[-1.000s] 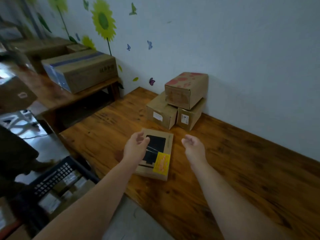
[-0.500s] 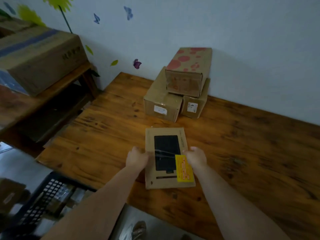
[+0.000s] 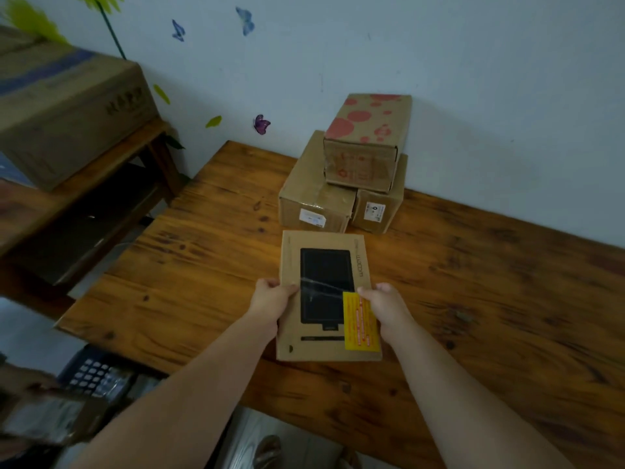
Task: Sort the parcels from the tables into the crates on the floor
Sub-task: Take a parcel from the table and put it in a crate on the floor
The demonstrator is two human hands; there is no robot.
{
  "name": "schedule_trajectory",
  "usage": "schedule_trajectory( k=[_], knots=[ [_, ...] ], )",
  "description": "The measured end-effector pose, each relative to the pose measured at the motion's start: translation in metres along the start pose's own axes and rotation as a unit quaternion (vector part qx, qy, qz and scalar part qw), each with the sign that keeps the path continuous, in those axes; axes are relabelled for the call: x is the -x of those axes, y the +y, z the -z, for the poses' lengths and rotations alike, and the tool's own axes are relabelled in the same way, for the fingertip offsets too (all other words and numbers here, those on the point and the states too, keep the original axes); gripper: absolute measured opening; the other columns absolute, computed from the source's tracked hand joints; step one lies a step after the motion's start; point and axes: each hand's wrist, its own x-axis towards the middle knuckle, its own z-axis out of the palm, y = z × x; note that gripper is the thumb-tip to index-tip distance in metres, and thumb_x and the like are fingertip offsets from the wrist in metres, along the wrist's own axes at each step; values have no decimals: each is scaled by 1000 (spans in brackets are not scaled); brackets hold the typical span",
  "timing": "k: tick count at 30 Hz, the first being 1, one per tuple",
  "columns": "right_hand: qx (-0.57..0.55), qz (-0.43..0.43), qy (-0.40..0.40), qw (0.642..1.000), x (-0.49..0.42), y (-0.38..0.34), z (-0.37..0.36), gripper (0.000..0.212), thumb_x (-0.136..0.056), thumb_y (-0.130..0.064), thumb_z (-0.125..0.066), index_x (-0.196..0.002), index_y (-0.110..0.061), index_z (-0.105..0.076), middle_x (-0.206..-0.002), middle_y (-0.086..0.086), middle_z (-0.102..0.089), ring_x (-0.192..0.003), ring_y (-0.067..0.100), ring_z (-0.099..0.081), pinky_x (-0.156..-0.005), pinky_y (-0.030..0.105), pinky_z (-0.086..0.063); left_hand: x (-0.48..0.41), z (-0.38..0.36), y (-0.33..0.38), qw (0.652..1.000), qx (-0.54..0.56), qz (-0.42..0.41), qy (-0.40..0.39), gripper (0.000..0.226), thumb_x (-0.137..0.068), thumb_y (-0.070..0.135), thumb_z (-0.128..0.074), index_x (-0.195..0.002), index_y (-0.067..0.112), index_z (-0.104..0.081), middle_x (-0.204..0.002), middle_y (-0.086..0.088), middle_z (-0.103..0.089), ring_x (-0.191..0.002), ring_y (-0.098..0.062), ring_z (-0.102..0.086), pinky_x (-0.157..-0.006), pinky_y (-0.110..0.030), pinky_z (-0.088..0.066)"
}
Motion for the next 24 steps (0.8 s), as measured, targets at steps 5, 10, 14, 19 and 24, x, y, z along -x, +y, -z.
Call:
schedule_trajectory(
  k=[5, 10, 14, 19, 24],
  knots=[
    [-73, 35, -17, 997, 7, -13, 17, 58, -81, -15, -71, -133, -10, -46, -115, 11, -63, -111, 29, -58, -103, 50, -42, 11, 0, 18, 999, 38, -31, -23, 36, -87, 24, -65, -117, 19, -47, -106, -9, -59, -96, -27, -59, -82, -48, -49],
    [-108, 48, -73, 990, 20, -30, 35, 23, -86, -11, -66, -105, -15, -52, -85, 9, -66, -79, 23, -64, -76, 37, -51, 20, -5, 31, 996, 33, -66, -56, 40, -87, 29, -65, -121, 18, -47, -106, -8, -60, -92, -25, -60, -72, -42, -51],
    [-72, 148, -31, 986, 35, -38, 45, 29, -84, -13, -69, -110, -10, -57, -93, 4, -68, -83, 17, -65, -69, 28, -48, 24, -16, 36, 972, -146, -183, 35, 50, -86, 31, -66, -130, 22, -45, -124, -2, -51, -106, -18, -53, -83, -35, -48],
    [65, 300, 119, 944, 62, -41, 38, 38, -80, -21, -74, -111, -15, -54, -104, -6, -61, -90, 7, -58, -62, 10, -38, 63, -50, 49, 954, -139, -260, -44, 54, -88, 48, -58, -134, 22, -45, -130, 0, -52, -117, -18, -51, -98, -37, -45],
    [217, 464, 200, 835, 76, -32, 23, 34, -80, -24, -73, -107, -14, -56, -85, -11, -58, -68, 6, -57, -50, 6, -37, 89, -68, 63, 973, 33, -177, -144, 59, -81, 48, -65, -130, 23, -43, -119, 4, -58, -110, -19, -57, -97, -43, -47]
  ],
)
